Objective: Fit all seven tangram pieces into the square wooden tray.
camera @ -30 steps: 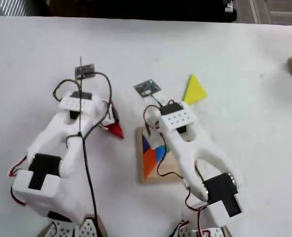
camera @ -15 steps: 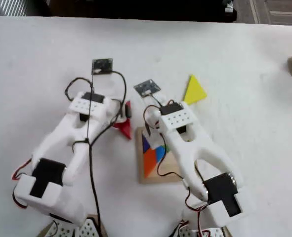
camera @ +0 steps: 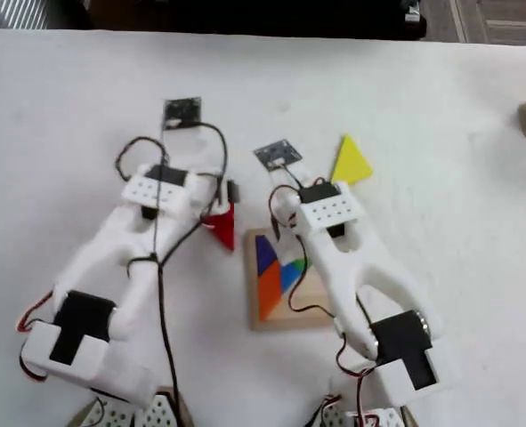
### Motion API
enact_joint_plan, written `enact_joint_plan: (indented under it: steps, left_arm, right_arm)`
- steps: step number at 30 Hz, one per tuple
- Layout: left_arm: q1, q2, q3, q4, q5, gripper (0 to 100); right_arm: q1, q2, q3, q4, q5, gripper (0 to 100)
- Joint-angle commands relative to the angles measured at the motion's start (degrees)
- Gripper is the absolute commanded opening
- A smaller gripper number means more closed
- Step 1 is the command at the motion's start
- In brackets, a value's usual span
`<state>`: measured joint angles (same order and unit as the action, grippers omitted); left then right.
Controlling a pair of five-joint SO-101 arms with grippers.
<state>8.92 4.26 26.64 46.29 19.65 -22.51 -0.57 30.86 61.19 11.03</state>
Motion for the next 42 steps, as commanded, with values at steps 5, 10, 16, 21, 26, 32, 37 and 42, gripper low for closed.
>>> enact_joint_plan:
  steps: [5, 10, 16, 21, 26, 32, 37, 42]
  left_arm:
    - [-0.75, 4.09, -2.02, 1.14, -1.76, 27]
    - [-0.57, 11.38, -8.79, 7.65, -0.62, 27]
    - [-0.48, 17.54, -15.82, 14.15, 0.35, 27]
    - [1.63, 18.33, -16.62, 14.24, -0.53, 26]
    - [3.3, 17.63, -16.62, 13.8, -3.08, 18]
    - [3.21, 16.4, -16.53, 13.71, -3.16, 4]
    - [2.77, 16.31, -16.62, 13.71, -3.16, 2]
    - [1.45, 16.22, -16.79, 13.8, -3.16, 2]
  right_arm:
    - [0.48, -3.03, -1.05, -0.57, 0.79, 1.8]
    - [0.57, -3.03, -1.05, -0.57, 0.88, 1.8]
    - [0.48, -3.03, -1.05, -0.57, 0.88, 1.8]
    - [0.48, -3.03, -1.05, -0.57, 0.88, 1.8]
    - [0.48, -3.03, -1.05, -0.57, 0.88, 1.8]
    - [0.57, -3.03, -1.05, -0.57, 0.88, 1.8]
    - [0.57, -3.03, -1.05, -0.66, 0.88, 1.8]
    - [0.57, -3.03, -1.05, -0.66, 0.88, 1.8]
